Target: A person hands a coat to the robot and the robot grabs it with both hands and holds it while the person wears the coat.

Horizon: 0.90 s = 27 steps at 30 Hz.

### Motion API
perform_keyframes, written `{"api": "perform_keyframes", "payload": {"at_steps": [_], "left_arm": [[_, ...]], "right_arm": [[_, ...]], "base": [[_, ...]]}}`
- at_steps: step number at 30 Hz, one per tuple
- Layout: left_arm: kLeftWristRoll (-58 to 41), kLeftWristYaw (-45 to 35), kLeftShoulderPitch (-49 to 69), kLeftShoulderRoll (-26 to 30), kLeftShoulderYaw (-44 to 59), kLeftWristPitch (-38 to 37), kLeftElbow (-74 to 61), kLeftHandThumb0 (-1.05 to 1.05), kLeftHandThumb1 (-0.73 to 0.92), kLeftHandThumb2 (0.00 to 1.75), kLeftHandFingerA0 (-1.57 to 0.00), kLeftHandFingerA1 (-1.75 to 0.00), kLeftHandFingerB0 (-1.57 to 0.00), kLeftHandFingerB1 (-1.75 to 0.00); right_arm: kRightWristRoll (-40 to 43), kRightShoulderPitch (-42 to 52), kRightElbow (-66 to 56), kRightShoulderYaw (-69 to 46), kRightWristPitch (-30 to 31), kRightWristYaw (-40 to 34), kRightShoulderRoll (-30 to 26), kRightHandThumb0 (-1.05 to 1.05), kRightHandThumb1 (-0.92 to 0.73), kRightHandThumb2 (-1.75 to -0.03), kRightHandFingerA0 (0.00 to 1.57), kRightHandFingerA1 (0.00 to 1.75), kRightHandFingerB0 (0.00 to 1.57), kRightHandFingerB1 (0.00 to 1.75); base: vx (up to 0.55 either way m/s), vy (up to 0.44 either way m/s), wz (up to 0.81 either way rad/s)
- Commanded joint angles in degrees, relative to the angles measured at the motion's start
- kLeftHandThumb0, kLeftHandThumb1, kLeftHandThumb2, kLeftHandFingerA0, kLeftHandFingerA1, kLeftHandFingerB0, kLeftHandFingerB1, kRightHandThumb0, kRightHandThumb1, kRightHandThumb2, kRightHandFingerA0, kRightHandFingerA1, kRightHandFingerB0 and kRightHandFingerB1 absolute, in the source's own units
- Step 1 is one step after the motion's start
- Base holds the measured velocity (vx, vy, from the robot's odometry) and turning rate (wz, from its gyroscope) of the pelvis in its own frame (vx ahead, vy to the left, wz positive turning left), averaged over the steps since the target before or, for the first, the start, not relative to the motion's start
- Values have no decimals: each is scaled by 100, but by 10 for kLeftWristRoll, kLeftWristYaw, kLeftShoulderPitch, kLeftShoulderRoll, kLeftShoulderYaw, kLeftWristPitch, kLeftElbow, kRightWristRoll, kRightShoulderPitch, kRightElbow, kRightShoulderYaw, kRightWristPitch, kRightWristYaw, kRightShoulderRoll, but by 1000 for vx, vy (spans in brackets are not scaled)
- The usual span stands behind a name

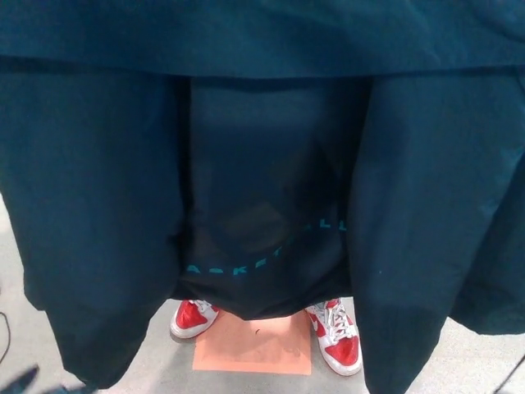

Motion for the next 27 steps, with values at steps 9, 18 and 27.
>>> {"api": "perform_keyframes", "payload": {"at_steps": [9,18,27], "left_arm": [[-165,-27,17,101,286,-290,-329,-77,52,57,-7,-44,-39,-33],[-235,-91,-82,194,395,-181,-384,-84,48,86,-26,-54,-14,-38],[-306,-165,-204,306,390,-79,-364,-84,48,85,-5,-24,-19,-43]], "right_arm": [[190,-1,-445,-288,-62,47,-70,-70,-50,-88,0,36,0,14],[269,-150,-482,-370,76,88,-186,-80,-54,-89,2,20,0,9],[293,-333,-439,-343,168,130,-307,-83,-56,-92,2,28,0,9]], "base": [[0,0,0],[0,0,0],[0,0,0]]}}
